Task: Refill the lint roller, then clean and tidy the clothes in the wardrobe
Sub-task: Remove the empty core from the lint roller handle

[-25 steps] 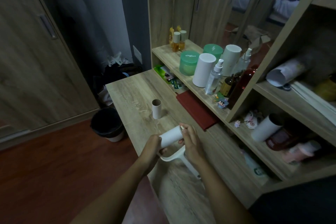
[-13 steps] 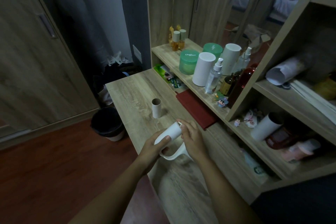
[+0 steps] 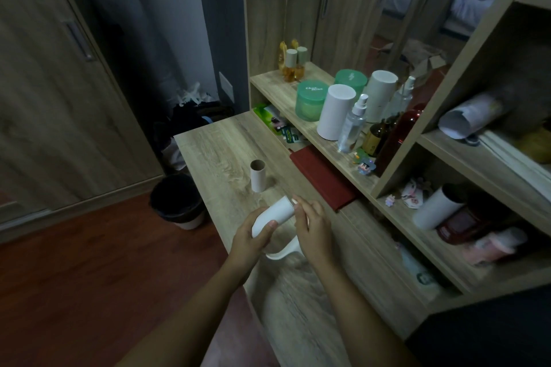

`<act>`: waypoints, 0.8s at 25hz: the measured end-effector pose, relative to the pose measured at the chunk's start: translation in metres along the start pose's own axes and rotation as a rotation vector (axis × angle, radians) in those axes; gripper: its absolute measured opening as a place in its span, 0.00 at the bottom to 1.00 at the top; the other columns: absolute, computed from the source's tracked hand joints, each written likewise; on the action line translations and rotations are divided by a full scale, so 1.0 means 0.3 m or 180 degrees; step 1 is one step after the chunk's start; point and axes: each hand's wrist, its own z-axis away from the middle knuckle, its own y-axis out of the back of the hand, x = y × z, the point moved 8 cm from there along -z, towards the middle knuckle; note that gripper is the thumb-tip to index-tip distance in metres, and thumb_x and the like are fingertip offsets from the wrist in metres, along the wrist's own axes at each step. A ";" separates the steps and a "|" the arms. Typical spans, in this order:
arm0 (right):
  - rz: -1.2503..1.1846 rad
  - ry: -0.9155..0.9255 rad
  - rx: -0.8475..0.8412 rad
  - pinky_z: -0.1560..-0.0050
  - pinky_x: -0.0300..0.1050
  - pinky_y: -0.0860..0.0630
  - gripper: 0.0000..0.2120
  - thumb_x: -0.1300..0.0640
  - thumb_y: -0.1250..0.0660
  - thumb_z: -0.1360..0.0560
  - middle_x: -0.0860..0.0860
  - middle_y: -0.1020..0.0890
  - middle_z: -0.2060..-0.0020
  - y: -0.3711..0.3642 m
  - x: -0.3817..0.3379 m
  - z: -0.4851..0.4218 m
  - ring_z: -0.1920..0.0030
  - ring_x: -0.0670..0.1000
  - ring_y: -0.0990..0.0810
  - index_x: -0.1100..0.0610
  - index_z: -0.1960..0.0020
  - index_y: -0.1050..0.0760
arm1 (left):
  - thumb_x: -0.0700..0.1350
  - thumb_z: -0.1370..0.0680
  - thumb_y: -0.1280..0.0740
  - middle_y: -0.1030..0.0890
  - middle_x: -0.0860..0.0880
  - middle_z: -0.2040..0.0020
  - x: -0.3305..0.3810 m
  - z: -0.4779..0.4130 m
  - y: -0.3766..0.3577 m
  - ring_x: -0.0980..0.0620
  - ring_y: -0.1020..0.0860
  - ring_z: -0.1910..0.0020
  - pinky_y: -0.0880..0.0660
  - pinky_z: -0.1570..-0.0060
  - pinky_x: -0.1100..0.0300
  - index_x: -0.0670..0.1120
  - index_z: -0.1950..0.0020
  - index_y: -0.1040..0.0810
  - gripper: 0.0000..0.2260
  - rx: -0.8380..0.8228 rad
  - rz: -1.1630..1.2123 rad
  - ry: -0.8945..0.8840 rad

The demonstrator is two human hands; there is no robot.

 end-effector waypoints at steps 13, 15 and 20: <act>-0.0094 -0.0020 -0.0378 0.49 0.48 0.21 0.14 0.58 0.41 0.21 0.49 0.26 0.49 0.002 0.012 -0.016 0.48 0.49 0.23 0.57 0.38 0.25 | 0.57 0.33 0.29 0.22 0.48 0.52 -0.037 -0.018 -0.017 0.56 0.23 0.62 0.25 0.61 0.62 0.51 0.43 0.26 0.21 -0.0486 0.0042 0.0260; -0.0098 0.0037 -0.0344 0.51 0.49 0.21 0.14 0.58 0.41 0.21 0.49 0.26 0.50 0.004 0.014 -0.018 0.49 0.50 0.22 0.57 0.38 0.24 | 0.57 0.33 0.30 0.23 0.49 0.52 -0.044 -0.024 -0.018 0.56 0.23 0.62 0.24 0.59 0.60 0.51 0.43 0.26 0.21 -0.0456 0.0073 0.0298; -0.0047 -0.0002 -0.0157 0.53 0.52 0.20 0.14 0.59 0.41 0.21 0.51 0.26 0.50 0.019 0.046 -0.013 0.52 0.51 0.22 0.56 0.38 0.24 | 0.55 0.29 0.31 0.23 0.49 0.51 -0.054 -0.048 0.006 0.56 0.22 0.61 0.23 0.54 0.55 0.50 0.40 0.28 0.20 -0.0296 -0.0041 0.0306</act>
